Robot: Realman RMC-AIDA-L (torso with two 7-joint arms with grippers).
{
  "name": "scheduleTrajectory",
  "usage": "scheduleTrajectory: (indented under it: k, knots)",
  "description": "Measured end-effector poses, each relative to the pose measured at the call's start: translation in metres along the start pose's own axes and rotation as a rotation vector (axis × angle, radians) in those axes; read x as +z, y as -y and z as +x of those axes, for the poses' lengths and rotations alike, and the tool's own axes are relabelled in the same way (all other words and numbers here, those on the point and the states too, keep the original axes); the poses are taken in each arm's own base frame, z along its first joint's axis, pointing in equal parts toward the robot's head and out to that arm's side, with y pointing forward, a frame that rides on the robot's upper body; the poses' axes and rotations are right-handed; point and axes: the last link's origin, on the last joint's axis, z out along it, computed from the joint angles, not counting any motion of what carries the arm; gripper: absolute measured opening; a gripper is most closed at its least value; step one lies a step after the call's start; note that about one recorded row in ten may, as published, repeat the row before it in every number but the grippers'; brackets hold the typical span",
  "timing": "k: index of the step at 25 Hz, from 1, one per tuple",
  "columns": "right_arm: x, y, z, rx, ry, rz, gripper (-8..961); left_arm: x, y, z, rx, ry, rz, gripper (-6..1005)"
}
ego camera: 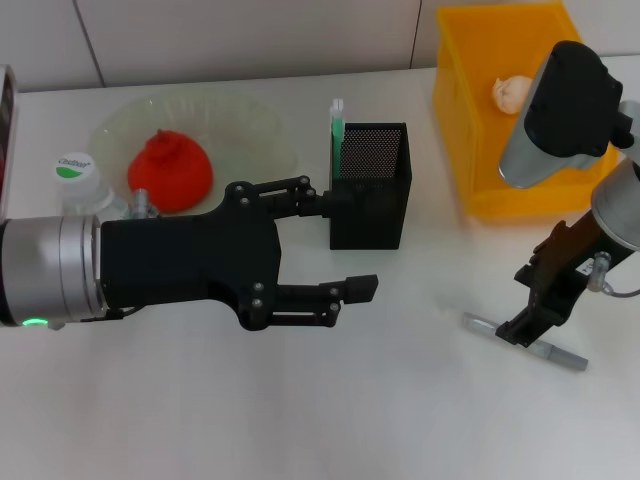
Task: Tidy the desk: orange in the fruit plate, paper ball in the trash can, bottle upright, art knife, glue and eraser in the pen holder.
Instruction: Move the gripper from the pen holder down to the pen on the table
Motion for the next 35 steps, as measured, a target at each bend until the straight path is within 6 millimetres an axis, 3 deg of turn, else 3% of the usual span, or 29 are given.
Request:
scheduleTrajectory:
  k: [14,23,35]
  knots:
    - [0.017,0.006,-0.004,0.021,-0.001,-0.017,759,0.001,0.002,-0.002,0.002,0.004,-0.003,792]
    - [0.030,-0.001,-0.010,-0.016,-0.031,-0.012,746,0.002,0.004,-0.001,0.004,0.005,0.000,792]
    - [0.035,-0.001,-0.013,-0.018,-0.042,-0.011,691,0.001,0.004,-0.001,0.014,0.007,0.001,792]
